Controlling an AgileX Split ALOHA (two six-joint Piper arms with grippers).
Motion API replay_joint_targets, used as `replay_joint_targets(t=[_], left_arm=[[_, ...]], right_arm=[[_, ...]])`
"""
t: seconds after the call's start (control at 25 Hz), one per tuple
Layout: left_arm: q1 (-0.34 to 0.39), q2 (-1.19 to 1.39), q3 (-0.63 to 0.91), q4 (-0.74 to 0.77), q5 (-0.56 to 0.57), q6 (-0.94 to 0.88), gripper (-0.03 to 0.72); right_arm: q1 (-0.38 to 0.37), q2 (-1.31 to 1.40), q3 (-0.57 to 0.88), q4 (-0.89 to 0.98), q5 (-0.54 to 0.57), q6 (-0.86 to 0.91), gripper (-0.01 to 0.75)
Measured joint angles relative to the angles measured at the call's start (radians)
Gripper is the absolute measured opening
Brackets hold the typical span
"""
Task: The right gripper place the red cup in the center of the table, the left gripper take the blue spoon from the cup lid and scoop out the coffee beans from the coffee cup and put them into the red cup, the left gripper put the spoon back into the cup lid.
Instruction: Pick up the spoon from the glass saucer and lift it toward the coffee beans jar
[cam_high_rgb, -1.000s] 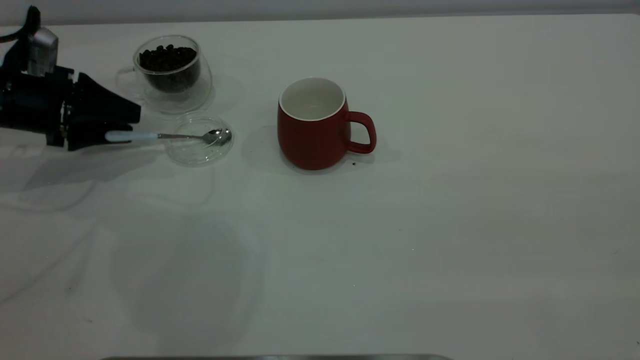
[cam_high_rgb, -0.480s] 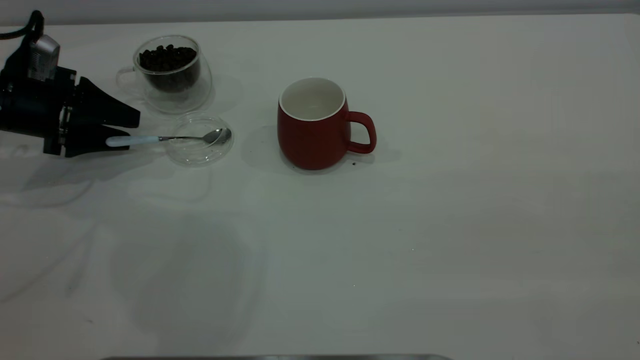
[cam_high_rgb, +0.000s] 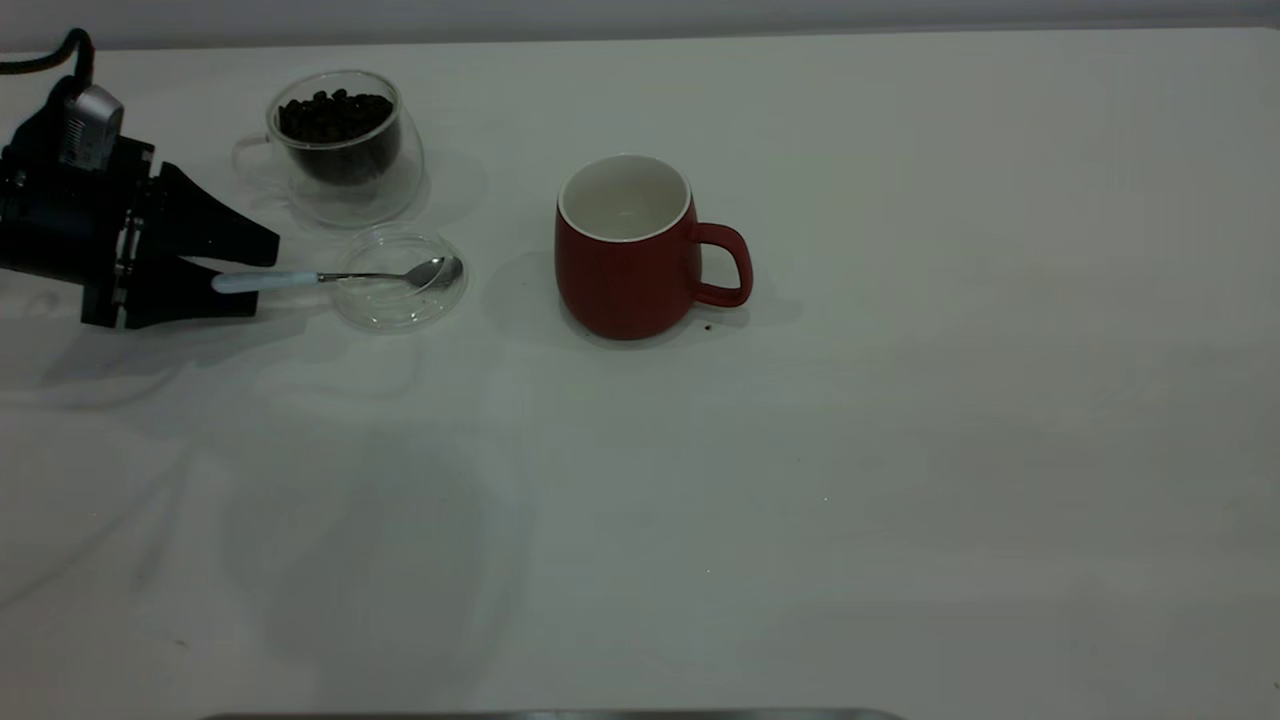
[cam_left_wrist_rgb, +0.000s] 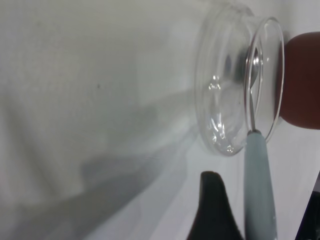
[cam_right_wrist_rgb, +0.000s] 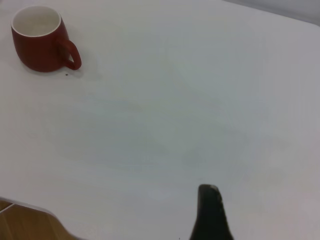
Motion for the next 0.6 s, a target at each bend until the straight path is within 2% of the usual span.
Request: replay_joint_targets(t=[0.44, 0.6], left_arm=[[0.0, 0.0, 0.0, 0.001, 0.038, -0.019, 0.583], [0.0, 0.0, 0.0, 0.001, 0.038, -0.02, 0.525]], right_arm=[[0.0, 0.0, 0.0, 0.0, 0.0, 0.0, 0.573], [0.0, 0.0, 0.0, 0.0, 0.0, 0.0, 0.573]])
